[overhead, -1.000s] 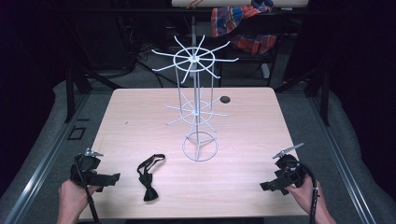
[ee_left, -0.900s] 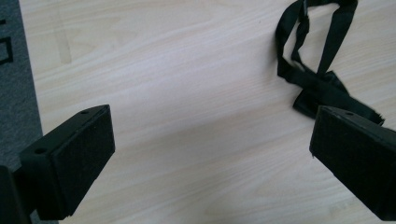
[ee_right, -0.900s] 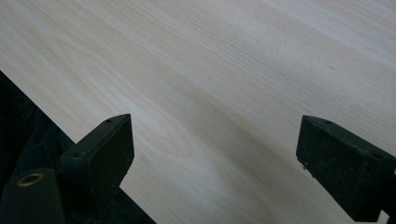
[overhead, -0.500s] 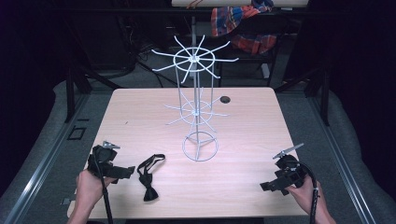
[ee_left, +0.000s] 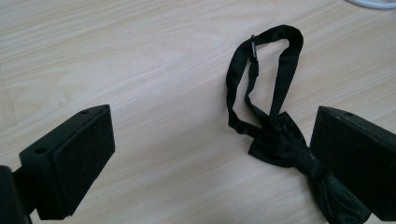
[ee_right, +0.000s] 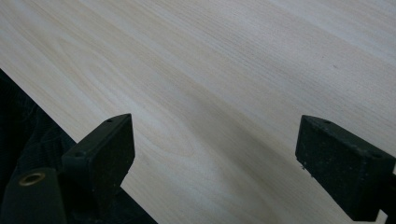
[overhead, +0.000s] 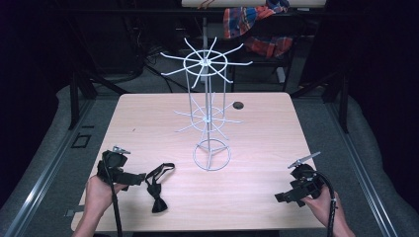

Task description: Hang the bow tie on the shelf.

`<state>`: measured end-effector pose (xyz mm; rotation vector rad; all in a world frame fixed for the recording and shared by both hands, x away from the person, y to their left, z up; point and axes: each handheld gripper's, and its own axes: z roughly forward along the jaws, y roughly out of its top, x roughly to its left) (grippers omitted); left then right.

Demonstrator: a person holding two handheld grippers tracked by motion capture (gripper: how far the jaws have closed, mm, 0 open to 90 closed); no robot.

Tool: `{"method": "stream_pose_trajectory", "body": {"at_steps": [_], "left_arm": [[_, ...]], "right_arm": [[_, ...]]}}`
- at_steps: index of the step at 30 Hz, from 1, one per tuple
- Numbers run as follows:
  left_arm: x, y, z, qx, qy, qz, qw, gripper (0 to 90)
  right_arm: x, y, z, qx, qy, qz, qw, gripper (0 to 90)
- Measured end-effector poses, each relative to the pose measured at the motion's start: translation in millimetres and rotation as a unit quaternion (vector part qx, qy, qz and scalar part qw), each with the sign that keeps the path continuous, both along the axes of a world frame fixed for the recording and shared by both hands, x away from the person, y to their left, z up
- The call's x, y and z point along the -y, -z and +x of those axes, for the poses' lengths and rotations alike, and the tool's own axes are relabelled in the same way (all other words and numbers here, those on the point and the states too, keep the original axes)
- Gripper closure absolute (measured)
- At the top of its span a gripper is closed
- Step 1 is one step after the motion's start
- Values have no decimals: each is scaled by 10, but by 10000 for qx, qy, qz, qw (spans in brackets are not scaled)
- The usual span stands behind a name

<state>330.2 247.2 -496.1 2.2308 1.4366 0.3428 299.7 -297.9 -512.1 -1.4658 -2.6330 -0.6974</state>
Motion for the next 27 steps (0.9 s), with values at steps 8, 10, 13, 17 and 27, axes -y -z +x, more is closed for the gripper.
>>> {"method": "stream_pose_trajectory", "body": {"at_steps": [8,10,13,17,27], "left_arm": [[139,6,80,3,201,-44,9998,4],[160,13,98,-16,241,-47,9997,5],[202,27,119,-33,281,-56,9996,5],[264,41,140,-71,408,-18,9991,5],[428,113,192,-161,665,118,9976,61]], "right_arm": [[2,3,-4,20,31,6,10000,115],[4,5,-1,6,7,-11,10000,115],[0,5,0,-8,8,-18,10000,115],[-18,16,-13,26,122,24,9999,115],[-17,19,-11,17,128,35,9999,117]]}}
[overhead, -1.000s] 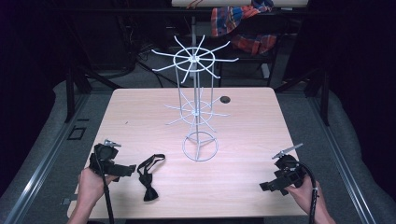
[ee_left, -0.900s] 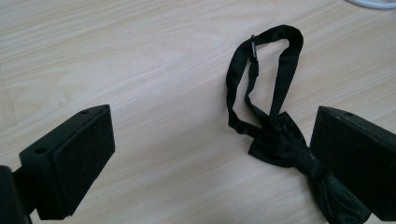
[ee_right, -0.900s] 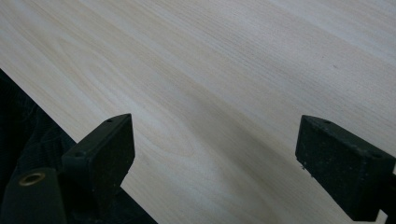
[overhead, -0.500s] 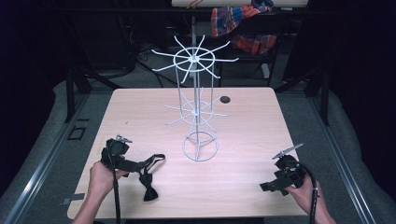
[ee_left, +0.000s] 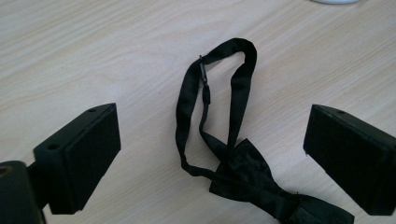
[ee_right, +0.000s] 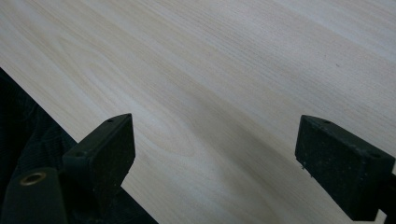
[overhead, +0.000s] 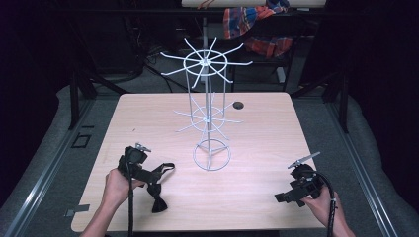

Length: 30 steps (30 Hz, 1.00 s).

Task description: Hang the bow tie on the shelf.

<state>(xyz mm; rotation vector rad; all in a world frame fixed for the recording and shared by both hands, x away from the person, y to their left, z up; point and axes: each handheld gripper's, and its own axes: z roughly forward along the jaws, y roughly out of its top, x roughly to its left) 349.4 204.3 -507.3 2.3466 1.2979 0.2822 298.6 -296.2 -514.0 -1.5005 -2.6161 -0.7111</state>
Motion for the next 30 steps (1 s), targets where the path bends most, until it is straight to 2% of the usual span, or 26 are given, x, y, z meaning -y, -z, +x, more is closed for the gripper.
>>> {"method": "stream_pose_trajectory", "body": {"at_steps": [3,6,11,14,15,16,18,20,24,25,26,30], "left_arm": [[42,11,13,-61,104,17,9999,103],[84,31,27,-118,190,31,9997,173],[134,57,48,-175,351,66,9992,393],[168,79,62,-220,418,68,9989,482],[179,84,70,-236,451,101,9987,516],[193,94,74,-232,444,108,9987,537],[216,110,91,-288,484,125,9983,575],[242,128,109,-317,489,175,9981,602],[282,158,150,-358,507,223,9978,640],[288,164,162,-387,512,267,9976,647],[295,174,172,-415,511,282,9974,663],[317,217,202,-513,498,332,9969,696]], "right_arm": [[15,-9,13,-51,-114,-42,9999,117],[12,-5,11,-36,-98,-25,9999,118],[-5,9,0,2,3,34,10000,122],[8,-1,16,-57,-149,-77,9998,125],[7,1,15,-55,-132,-67,9999,125],[-7,19,0,18,18,37,10000,125],[7,5,12,-42,-97,-38,9999,126],[-6,14,1,1,6,-19,10000,130],[5,4,11,-41,-96,-46,9999,130],[-5,12,0,4,9,-10,10000,130],[16,-2,17,-67,-156,-114,9998,131],[18,-2,16,-50,-159,-108,9998,131]]}}
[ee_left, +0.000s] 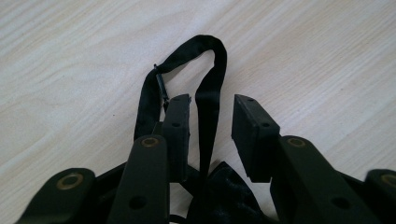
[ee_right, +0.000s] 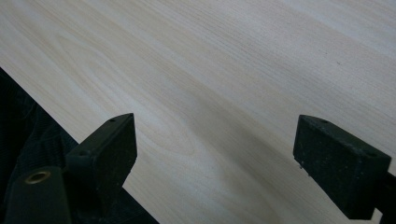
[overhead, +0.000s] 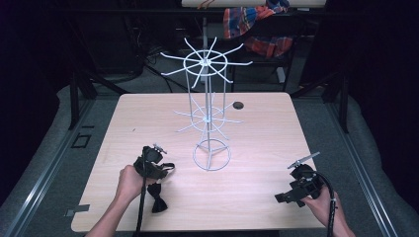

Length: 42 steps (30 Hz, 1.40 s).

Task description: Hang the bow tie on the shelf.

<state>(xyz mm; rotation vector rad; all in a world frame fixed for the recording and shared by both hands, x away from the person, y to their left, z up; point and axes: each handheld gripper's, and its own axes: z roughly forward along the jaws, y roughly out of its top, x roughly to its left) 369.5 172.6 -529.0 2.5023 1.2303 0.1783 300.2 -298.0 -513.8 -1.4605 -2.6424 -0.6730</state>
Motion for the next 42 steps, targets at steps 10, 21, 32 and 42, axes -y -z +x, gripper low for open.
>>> {"method": "stream_pose_trajectory", "body": {"at_steps": [10,21,32,42], "left_arm": [[6,47,10,-76,51,101,9999,894],[-49,-12,-9,-83,47,-106,9999,900],[-143,-116,-36,-21,-31,-476,9989,900],[-225,-205,-59,-89,-101,-983,9951,900]], "right_arm": [[-3,-1,-5,-14,28,82,10000,131],[13,-14,-7,15,6,19,10000,130],[9,-16,-12,23,32,87,10000,130],[13,-14,-12,14,39,83,10000,130]]}}
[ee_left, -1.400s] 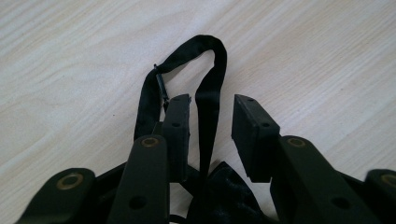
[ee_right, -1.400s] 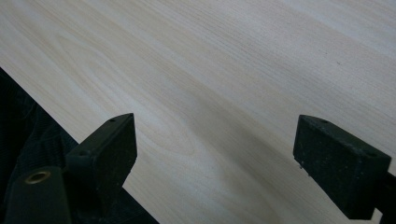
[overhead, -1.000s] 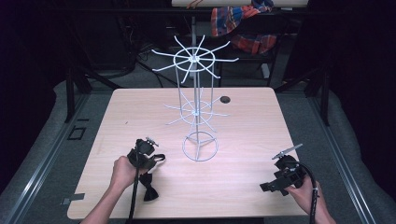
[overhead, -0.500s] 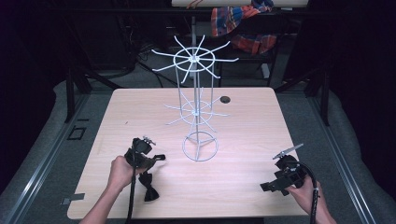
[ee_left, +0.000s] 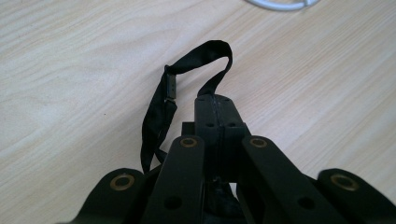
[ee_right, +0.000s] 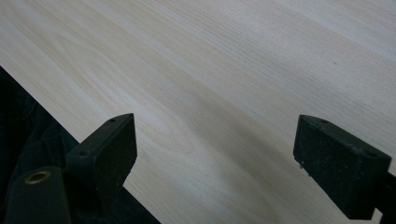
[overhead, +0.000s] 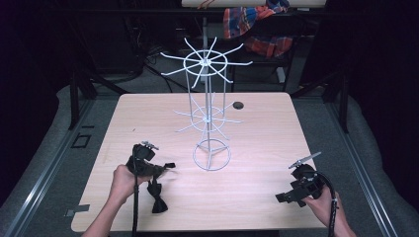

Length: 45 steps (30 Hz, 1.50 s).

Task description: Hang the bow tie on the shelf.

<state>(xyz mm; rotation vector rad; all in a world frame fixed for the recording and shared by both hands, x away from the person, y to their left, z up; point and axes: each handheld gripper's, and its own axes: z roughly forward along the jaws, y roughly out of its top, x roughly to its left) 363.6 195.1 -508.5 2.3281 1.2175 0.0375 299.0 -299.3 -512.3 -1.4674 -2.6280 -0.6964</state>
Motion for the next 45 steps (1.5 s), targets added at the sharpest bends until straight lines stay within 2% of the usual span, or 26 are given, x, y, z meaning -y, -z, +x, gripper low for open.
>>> {"method": "stream_pose_trajectory", "body": {"at_steps": [6,21,27,35,45], "left_arm": [[-37,-53,-20,28,-59,-193,9998,900],[-77,-189,-90,236,-65,-411,9989,900],[-79,-264,-126,423,-70,-498,9978,900],[-95,-334,-135,525,-81,-619,9967,900],[-112,-448,-147,655,-127,-887,9938,900]], "right_arm": [[6,-4,3,-8,-25,-35,10000,130],[1,5,5,-26,-25,0,10000,130],[1,7,5,-26,-11,5,10000,130],[2,13,7,-16,2,-16,10000,130],[3,16,7,-63,-4,-9,10000,129]]}}
